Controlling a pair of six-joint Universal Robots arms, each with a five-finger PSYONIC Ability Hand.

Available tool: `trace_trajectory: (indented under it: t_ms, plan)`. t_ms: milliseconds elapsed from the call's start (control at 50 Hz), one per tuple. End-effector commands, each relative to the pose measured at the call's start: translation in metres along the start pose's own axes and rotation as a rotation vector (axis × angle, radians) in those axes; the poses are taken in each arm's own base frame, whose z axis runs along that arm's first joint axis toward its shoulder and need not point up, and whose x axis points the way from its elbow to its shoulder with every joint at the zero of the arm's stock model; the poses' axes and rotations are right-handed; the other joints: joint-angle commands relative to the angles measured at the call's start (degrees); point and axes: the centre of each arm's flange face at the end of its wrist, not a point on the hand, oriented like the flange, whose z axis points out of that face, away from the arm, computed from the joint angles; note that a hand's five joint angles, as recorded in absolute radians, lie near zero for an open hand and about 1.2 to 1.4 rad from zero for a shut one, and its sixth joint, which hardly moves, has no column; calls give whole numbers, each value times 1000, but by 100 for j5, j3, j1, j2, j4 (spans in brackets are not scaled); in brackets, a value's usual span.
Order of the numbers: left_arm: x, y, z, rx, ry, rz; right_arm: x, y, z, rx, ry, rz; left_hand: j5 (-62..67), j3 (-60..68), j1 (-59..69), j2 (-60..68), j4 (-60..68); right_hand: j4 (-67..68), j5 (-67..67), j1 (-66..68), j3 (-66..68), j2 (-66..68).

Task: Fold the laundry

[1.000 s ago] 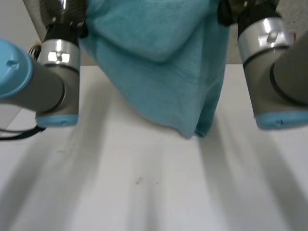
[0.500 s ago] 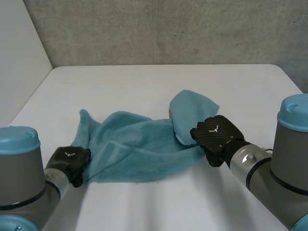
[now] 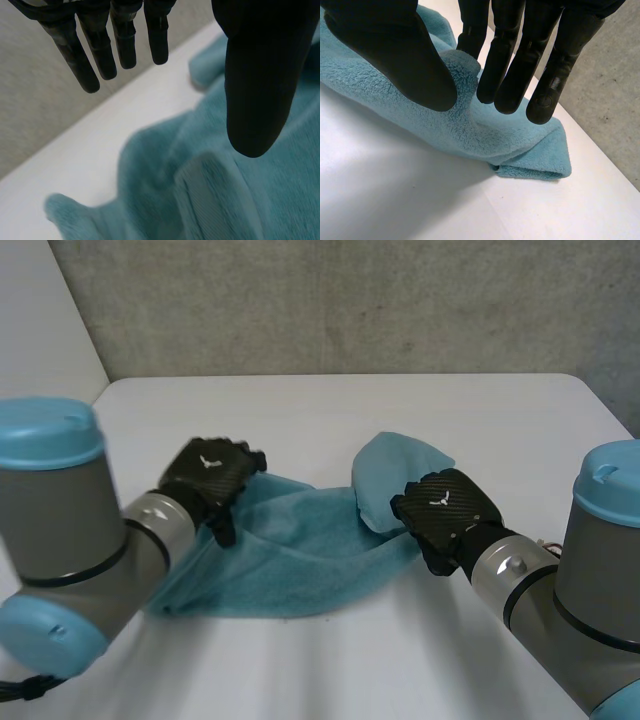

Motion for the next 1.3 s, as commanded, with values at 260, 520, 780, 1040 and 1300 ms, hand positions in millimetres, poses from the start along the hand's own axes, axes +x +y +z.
trace_trajectory:
  t_ms: [260,520,780,1040,1300]
  plan:
    - [2,40,24,-255,-13,160,7,4,3,-15,20,4,1724,1718,1717,1720,1732,1167,1324,2387,1197,1218]
    - [-4,11,6,-108,-68,162,0,9,-5,-70,-40,-24,5897,5891,5890,5893,5905,1167,1324,2387,1197,1218]
    - [-10,-10,-33,78,-148,166,14,-13,-20,-140,-169,-49,5897,5891,5890,5893,5905,-3789,-3632,-2569,-3759,-3739]
    - [-2,14,-66,16,-124,168,33,-61,39,167,-186,-157,5897,5891,5890,5893,5905,-3891,-3733,-2671,-3860,-3840]
    - [-4,15,-87,33,-140,152,-14,-16,86,80,-430,-483,5897,5891,5890,5893,5905,-3874,-3716,-2654,-3843,-3823]
